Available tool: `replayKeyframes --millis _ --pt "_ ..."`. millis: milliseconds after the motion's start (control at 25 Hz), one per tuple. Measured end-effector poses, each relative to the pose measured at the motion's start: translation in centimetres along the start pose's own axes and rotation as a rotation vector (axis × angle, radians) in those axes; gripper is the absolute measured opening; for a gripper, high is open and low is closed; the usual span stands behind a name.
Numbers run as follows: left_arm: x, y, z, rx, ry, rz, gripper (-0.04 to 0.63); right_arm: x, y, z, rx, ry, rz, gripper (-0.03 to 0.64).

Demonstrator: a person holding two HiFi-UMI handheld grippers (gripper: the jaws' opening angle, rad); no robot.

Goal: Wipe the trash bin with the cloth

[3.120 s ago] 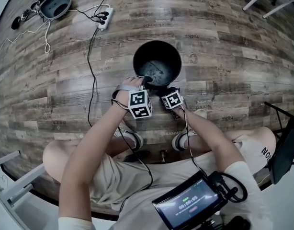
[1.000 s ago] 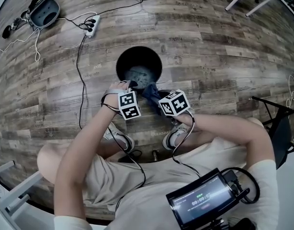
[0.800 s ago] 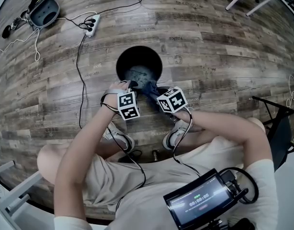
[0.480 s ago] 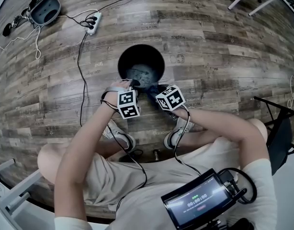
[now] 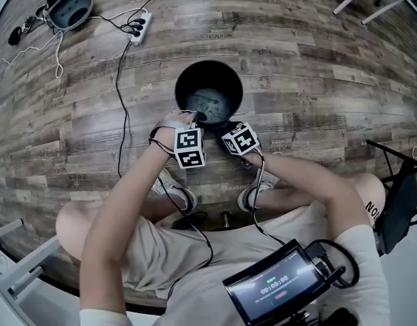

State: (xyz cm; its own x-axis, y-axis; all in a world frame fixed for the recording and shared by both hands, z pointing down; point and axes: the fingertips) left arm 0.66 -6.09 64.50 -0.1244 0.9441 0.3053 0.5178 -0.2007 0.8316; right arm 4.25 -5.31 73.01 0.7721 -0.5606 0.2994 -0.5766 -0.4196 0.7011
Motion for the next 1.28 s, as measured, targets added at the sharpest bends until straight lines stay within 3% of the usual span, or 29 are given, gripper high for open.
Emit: replayKeyframes --millis 400,600,920,1280 --pt "-0.1 -0.1 0.2 0.019 0.019 0.027 0.104 1.6 4.9 -4.5 -0.063 -0.044 -0.036 0.080" --pt "-0.1 -0.2 0.3 0.037 0.024 0.035 0.104 2.3 6.4 -5.4 -0.084 -0.026 -0.098 0.080" --pt "0.0 0.0 0.3 0.038 0.009 0.045 0.104 2.5 8.4 -7.9 -0.177 -0.050 -0.101 0.080" --pt "0.1 0.0 0.2 0.035 -0.032 0.041 0.106 -2.7 2.6 -7.2 -0.233 0.014 0.050 0.080"
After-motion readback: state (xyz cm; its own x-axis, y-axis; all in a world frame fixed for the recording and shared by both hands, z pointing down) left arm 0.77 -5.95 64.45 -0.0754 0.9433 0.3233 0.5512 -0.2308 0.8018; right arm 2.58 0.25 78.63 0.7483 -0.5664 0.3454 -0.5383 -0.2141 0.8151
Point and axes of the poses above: the fingertips, and each gripper's own axes: y forward along the fingers, x to its right, z out of its top, and after that the axes turned 9 degrees about x, right-handed
